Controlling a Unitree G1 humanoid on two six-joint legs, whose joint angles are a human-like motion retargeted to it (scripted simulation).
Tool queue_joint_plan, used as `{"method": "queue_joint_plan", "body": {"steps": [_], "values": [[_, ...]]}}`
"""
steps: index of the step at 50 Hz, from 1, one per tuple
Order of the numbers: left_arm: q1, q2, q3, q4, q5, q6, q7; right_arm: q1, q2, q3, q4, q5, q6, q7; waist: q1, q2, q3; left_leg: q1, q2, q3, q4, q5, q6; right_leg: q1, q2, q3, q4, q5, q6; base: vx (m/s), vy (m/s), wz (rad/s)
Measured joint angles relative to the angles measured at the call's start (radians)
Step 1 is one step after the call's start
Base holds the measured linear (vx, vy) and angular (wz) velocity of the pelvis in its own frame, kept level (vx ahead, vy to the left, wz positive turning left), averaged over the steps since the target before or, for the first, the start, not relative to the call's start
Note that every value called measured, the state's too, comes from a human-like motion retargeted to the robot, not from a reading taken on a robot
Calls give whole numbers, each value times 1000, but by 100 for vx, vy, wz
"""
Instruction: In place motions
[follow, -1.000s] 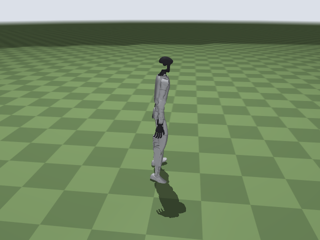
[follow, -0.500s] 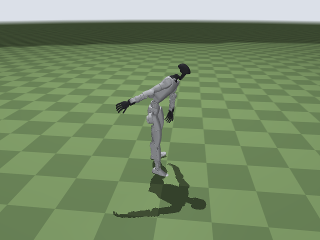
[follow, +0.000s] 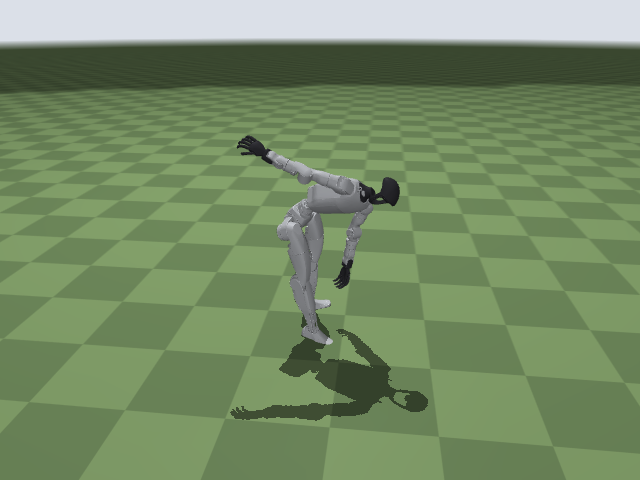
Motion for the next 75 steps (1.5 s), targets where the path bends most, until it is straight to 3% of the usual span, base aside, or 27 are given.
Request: {"method": "queue_joint_plan", "body": {"steps": [10, 15, 22, 29, 37, 45, 50, 55, 65, 75], "values": [[-22, 110, 155, -21, -58, 10, 22, -130, 58, 124, 0, 185, -28, -140, -173, -101, 0, -112, 17, 46, -17, -7, 2, -143, 48, 3, -13, 21, 16, 3, 18, -41], [-36, 118, 172, -20, -115, 17, -70, -142, 65, 150, 0, 210, -54, -173, -183, -95, 0, -131, 31, 47, -21, 5, 3, -158, 61, -4, -13, 2, 20, 1, 0, 2], [-33, 90, 134, -24, -87, -4, -85, -160, 31, 157, 0, 190, -64, -210, -159, -61, 0, -105, 31, 30, -8, 28, 12, -107, 50, -12, -6, -27, 15, 7, -3, 31], [36, -50, 123, -80, -57, -52, -31, -135, 11, 140, 0, 161, -40, -235, -76, -9, 0, 25, 6, 8, -3, 42, 3, 41, 21, -25, 9, -59, -4, 13, -1, 46], [263, -159, 86, -55, -18, -32, -14, -119, -24, 69, 0, 113, -11, -196, 39, 88, 0, 223, -31, -47, 0, 51, -1, 298, -48, -85, 24, -107, 23, 23, 6, 69], [550, -89, -10, 62, -70, -5, 91, -159, -115, 28, 0, 82, -4, -134, 210, 209, 0, 362, -71, -94, 8, 31, -18, 510, -131, -169, 31, -150, 71, 19, 19, 65], [794, -118, 155, 132, -123, 25, 37, -199, -176, 11, 0, 97, -39, -93, 322, 295, 0, 381, -105, -146, 17, 11, -16, 589, -188, -223, 36, -164, 101, 11, 34, 80], [982, -152, 308, 124, -210, 12, 4, -217, -220, 21, 0, 153, -80, -78, 416, 400, 0, 325, -154, -252, 33, -4, 2, 632, -253, -294, 35, -173, 126, -1, 35, 132], [1150, -160, 408, 119, -214, -8, 20, -316, -239, 96, -63, 205, -126, -40, 595, 592, 0, 119, -304, -476, 36, 0, 56, 635, -398, -518, 14, -145, 169, -6, 20, 162], [1230, -240, 365, 188, -168, -40, 23, -538, -378, 151, -116, 249, -158, -8, 889, 760, 0, -175, -380, -533, -9, 62, 74, 430, -436, -615, -3, -79, 143, -4, 1, 99]]}}
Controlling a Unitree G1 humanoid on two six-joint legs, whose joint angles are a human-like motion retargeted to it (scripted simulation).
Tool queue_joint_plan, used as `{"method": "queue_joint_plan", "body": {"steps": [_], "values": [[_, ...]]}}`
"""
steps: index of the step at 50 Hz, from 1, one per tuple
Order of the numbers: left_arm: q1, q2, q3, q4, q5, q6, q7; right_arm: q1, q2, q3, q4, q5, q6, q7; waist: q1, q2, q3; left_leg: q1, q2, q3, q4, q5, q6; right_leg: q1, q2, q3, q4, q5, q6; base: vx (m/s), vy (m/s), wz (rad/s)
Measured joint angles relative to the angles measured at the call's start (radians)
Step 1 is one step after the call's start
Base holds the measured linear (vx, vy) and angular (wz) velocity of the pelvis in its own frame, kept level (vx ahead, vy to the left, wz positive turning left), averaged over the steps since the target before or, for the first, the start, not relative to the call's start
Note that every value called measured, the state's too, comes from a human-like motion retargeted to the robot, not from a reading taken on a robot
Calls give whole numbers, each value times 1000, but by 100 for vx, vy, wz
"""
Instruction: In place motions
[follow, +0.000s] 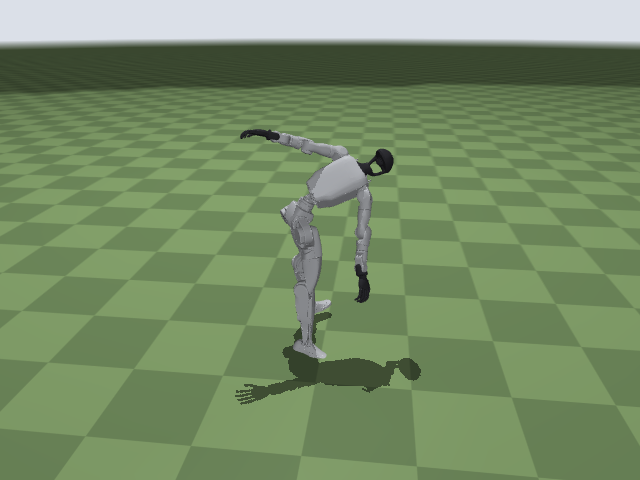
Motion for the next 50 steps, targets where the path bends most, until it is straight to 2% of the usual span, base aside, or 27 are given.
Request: {"method": "queue_joint_plan", "body": {"steps": [7, 10, 14, 17, 21, 28, 34, 40, 43, 50], "values": [[-116, 39, -179, 77, -4, -23, 26, -47, -149, -104, -44, 180, -8, 78, 357, 166, 0, -207, 12, -33, -21, 63, -13, -170, 35, -48, 2, -11, -21, -4, -40, 62], [-207, 57, -187, 137, -98, -53, 41, -88, -163, -162, -80, 221, -8, 144, 516, 167, 0, -302, 30, -30, -26, 77, -15, -266, 57, -24, -5, -14, -28, 8, -36, 4], [-296, 60, -227, 189, -313, -120, 117, -172, -182, -97, -136, 201, -6, 199, 624, 167, 0, -384, 48, -26, -31, 85, -18, -356, 80, 1, -6, -18, -41, 12, -24, -12], [-340, 42, -242, 187, -384, -168, 226, -228, -182, -33, -172, 137, -9, 203, 646, 167, 0, -413, 54, -29, -33, 87, -17, -389, 89, 1, -6, -20, -46, 6, -11, -8], [-363, 30, -282, 170, -367, -189, 268, -282, -160, 14, -193, 138, -16, 214, 615, 167, 0, -414, 53, -40, -26, 87, -9, -390, 88, -8, -2, -15, -50, 0, -1, 1], [-416, 43, -274, 138, -423, -215, 388, -176, -141, -52, -148, 172, -28, 217, 514, 165, 0, -318, 42, -52, -16, 77, -7, -298, 74, -25, 12, -20, -47, -2, -7, 5], [-441, 99, -271, 93, -364, -226, 480, 94, -11, -192, -146, 133, -16, 186, 394, 51, 0, -189, 31, -44, -15, 64, -5, -191, 53, -12, 22, -29, -30, -3, -7, -13], [-439, 152, -266, 40, -256, -182, 415, 317, 181, -223, -171, -18, 5, 169, 238, -109, 0, -23, 37, -14, -12, 46, -7, -68, 40, 23, 34, -43, -6, -1, -4, -47], [-447, 176, -256, 29, -221, -162, 387, 380, 263, -233, -164, -28, 4, 168, 155, -190, 0, 64, 46, 6, -7, 34, -12, -5, 37, 41, 39, -52, 6, 2, -5, -60], [-464, 277, -208, 7, -166, -157, 358, 484, 389, -240, -129, -79, -10, 150, -47, -387, 0, 273, 93, 61, 9, -20, -25, 131, 63, 108, 47, -66, 23, -4, -6, -90]]}}
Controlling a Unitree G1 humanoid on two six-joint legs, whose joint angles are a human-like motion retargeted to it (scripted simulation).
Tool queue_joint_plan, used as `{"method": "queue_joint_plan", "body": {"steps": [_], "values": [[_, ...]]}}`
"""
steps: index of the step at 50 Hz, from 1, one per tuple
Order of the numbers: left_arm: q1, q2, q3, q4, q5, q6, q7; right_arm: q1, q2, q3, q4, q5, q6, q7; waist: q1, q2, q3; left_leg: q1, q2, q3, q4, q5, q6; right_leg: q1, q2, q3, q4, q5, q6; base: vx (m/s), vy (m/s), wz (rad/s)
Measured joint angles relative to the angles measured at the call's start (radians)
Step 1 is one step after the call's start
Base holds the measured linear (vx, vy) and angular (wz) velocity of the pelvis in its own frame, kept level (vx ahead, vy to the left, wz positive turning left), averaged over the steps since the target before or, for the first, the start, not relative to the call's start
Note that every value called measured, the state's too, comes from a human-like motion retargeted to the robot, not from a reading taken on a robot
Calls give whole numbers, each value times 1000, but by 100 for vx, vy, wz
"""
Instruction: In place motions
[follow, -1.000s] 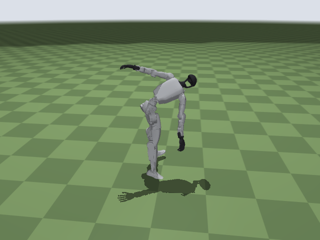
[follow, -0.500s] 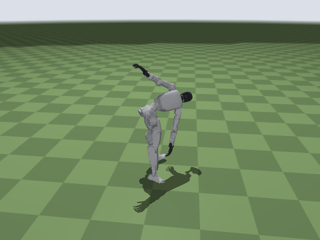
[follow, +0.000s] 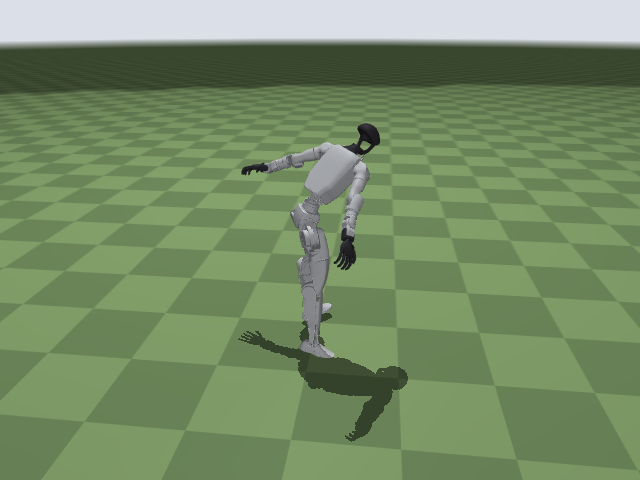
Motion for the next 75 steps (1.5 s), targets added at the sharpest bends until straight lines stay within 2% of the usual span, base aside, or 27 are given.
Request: {"method": "queue_joint_plan", "body": {"steps": [5, 10, 16, 23, 27, 29, 32, 35, 37, 39, 42, 45, 50, 55, 59, 66, 70, 75], "values": [[-28, 81, 0, 15, 36, 48, -98, 58, 12, -17, 54, -13, -2, -28, -158, -112, 0, 120, 46, 51, 12, -42, -13, 50, 33, 75, 7, -6, 1, -17, -2, -116], [-70, 72, 33, 0, 5, 45, -136, 94, 21, -100, 105, 23, -7, -20, -342, -196, 0, 209, 90, 109, 11, -74, -28, 60, 77, 163, 11, -6, -10, -25, -1, -123], [-134, 73, 28, 0, 15, 62, -155, 93, 15, -165, 167, 36, 2, 20, -571, -267, 0, 252, 151, 220, 6, -87, -46, 1, 144, 274, 12, 5, -31, -31, 1, -134], [-200, 82, 168, -17, -22, 52, -155, -6, 49, -190, 239, 102, 32, -31, -843, -406, 0, 259, 188, 359, -4, -84, -60, -130, 224, 410, 9, 48, -63, -27, 5, -158], [-227, 134, 258, -31, 5, 44, -163, -134, 81, -183, 245, 174, 64, -78, -1005, -483, 0, 185, 224, 422, 0, -73, -46, -260, 298, 477, -3, 101, -86, -30, 13, -174], [-227, 150, 312, -38, 15, 52, -167, -212, 67, -150, 245, 223, 55, -83, -1148, -485, 0, 123, 244, 420, -1, -70, -42, -331, 328, 473, -15, 125, -99, -17, 32, -102], [-225, 199, 447, -60, 1, 66, -204, -331, 50, -25, 245, 286, 42, -72, -1342, -485, 0, 9, 286, 449, -4, -75, -48, -469, 379, 473, -29, 153, -104, -6, 48, -129], [-288, 300, 508, -104, -8, 85, -275, -366, 60, 59, 245, 353, 65, -80, -1424, -485, 0, -120, 309, 491, 12, -97, -54, -623, 411, 467, -39, 178, -116, 2, 36, -112], [-368, 362, 446, -132, -11, 102, -369, -348, 60, 57, 245, 431, 50, -108, -1409, -485, 0, -179, 304, 503, 13, -108, -59, -698, 424, 480, -41, 189, -125, 2, 12, -87], [-488, 397, 315, -159, 5, 124, -456, -311, 64, 36, 245, 534, -10, -155, -1362, -477, 0, -227, 300, 517, 16, -111, -63, -757, 429, 497, -43, 198, -135, -1, -7, -43], [-663, 383, 123, -194, 35, 112, -455, -278, 46, 11, 245, 592, -114, -248, -1309, -431, 0, -290, 295, 533, 14, -109, -69, -828, 428, 500, -47, 206, -142, 0, 0, 0], [-735, 377, 40, -208, 84, 91, -414, -300, 17, 45, 245, 521, -151, -302, -1292, -412, 0, -322, 296, 544, 14, -100, -70, -862, 434, 500, -47, 206, -140, 3, 2, -7], [-749, 351, 2, -168, 39, 93, -417, -323, -24, 53, 245, 372, -170, -295, -1262, -381, 0, -318, 297, 552, 6, -79, -62, -851, 431, 496, -46, 193, -131, 6, -7, 14], [-694, 276, 46, -143, -46, 93, -382, -333, -48, 18, 245, 368, -195, -326, -1249, -365, 0, -277, 302, 539, 4, -65, -54, -788, 420, 478, -40, 169, -126, 2, -7, 43], [-633, 159, 71, -140, -45, 83, -369, -319, -74, 7, 245, 360, -197, -371, -1228, -338, 0, -232, 304, 526, 3, -58, -47, -715, 407, 462, -43, 146, -128, 2, -3, 56], [-463, -46, 12, -131, 26, 81, -366, -338, -89, 42, 245, 340, -224, -448, -1163, -275, 0, -144, 300, 475, 15, -43, -43, -561, 372, 433, -37, 100, -156, 1, 3, 79], [-326, -100, -120, -110, 97, 99, -394, -380, -89, 83, 199, 267, -234, -372, -1112, -238, 0, -85, 286, 429, 26, -42, -40, -450, 332, 393, -33, 78, -153, 2, 4, 103], [-61, -133, -252, -100, 204, 98, -359, -436, -110, 177, 137, 163, -104, -161, -1032, -200, 0, 5, 255, 376, 30, -46, -38, -299, 271, 336, -26, 53, -126, 6, 14, 104]]}}
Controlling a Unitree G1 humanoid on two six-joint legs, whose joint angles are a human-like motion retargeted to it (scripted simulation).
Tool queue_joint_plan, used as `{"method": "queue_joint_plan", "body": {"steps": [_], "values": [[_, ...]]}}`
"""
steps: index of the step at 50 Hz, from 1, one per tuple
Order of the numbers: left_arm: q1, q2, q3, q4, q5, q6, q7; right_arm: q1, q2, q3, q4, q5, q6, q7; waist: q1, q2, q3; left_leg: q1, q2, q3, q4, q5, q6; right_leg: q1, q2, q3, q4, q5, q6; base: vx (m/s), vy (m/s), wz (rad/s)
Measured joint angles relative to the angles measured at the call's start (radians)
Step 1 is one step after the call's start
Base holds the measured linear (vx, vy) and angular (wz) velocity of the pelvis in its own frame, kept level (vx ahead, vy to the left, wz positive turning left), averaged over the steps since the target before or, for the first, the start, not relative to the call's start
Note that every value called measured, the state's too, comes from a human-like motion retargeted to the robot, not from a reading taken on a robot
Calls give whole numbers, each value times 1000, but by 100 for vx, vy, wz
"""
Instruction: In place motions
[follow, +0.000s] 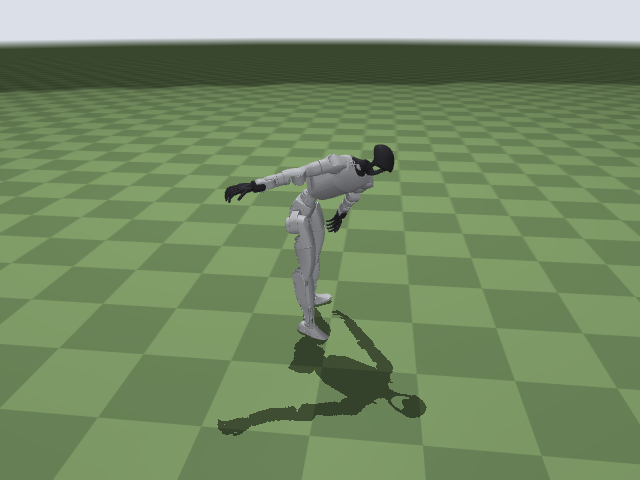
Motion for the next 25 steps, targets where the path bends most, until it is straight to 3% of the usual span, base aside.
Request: {"method": "queue_joint_plan", "body": {"steps": [5, 10, 20, 25], "values": [[243, 12, -31, 54, 51, 12, -25, -10, -50, 117, -38, -119, 35, 58, 135, 72, 0, 37, -48, -88, 12, 0, 12, 124, -76, -77, 3, -21, 30, 3, 15, 128], [443, 78, -66, 62, 63, 22, 11, 19, -120, 157, -62, -188, 46, 103, 314, 190, 0, 33, -114, -202, 19, -1, 29, 218, -159, -175, 7, -33, 61, 5, 16, 144], [712, 42, 101, 134, -88, 26, -11, 38, -285, 192, -100, -169, 36, 128, 692, 433, 0, -100, -247, -381, 16, 27, 55, 273, -288, -414, -3, -13, 111, -5, 12, 153], [763, 9, 138, 176, -119, 11, 62, 26, -386, 217, -121, -207, 31, 109, 887, 529, 0, -198, -299, -438, -2, 52, 60, 251, -316, -511, -10, -4, 129, -10, -10, 140]]}}
